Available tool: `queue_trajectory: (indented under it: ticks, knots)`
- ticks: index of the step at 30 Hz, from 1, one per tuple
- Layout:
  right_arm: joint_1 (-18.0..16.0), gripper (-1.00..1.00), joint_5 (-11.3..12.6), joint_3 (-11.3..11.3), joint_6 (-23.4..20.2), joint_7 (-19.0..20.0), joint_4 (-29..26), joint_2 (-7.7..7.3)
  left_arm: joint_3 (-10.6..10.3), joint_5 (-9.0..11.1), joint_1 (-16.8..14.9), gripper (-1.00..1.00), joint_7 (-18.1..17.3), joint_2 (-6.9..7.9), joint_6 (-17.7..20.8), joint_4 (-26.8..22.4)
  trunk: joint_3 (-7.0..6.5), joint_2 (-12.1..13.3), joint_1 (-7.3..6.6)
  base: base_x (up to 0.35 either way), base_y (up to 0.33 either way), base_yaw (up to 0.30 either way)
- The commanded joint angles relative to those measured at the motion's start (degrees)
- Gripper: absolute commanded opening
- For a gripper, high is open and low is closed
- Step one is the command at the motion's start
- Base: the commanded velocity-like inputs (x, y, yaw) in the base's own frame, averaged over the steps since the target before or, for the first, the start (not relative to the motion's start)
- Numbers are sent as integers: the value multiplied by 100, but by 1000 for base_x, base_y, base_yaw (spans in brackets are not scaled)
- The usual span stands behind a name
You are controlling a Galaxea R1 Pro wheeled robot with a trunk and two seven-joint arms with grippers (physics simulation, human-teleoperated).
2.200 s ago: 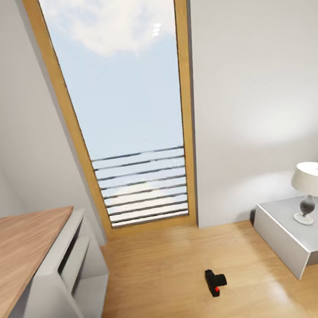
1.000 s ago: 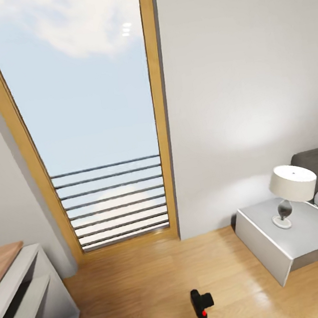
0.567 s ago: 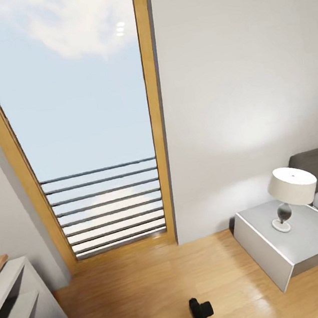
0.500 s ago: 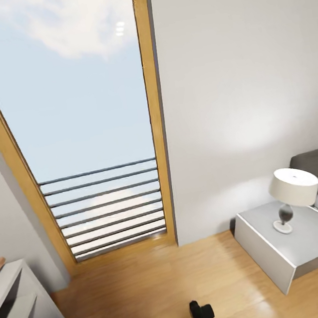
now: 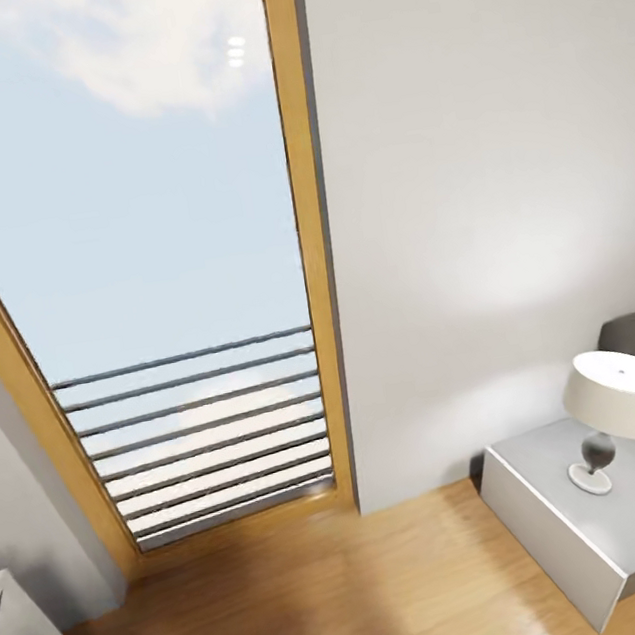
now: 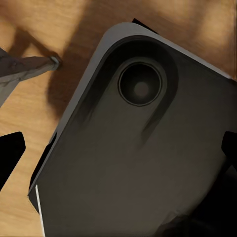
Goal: Attach the digital camera to the camera tripod in the bedroom.
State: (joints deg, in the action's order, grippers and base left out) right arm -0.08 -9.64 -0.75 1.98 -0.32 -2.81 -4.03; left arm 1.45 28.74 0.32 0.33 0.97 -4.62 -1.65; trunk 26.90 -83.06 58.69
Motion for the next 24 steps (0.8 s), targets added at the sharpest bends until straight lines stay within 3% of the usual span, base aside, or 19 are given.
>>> queue_trajectory:
  ticks: [1, 13, 24]
  knots:
    - [-1, 100, -38, -4, 13, -3, 0, -1, 13, 0, 3, 100, 3, 0, -4, -11, 4, -2, 3, 323, 0, 0]
    - [-1, 100, -38, -4, 13, -3, 0, -1, 13, 8, 3, 100, -33, 8, -4, -11, 4, -2, 3, 323, 18, 0]
    - [-1, 100, -38, -4, 13, -3, 0, -4, 14, 16, 3, 100, -41, 8, -5, -11, 4, -2, 3, 322, 130, 0]
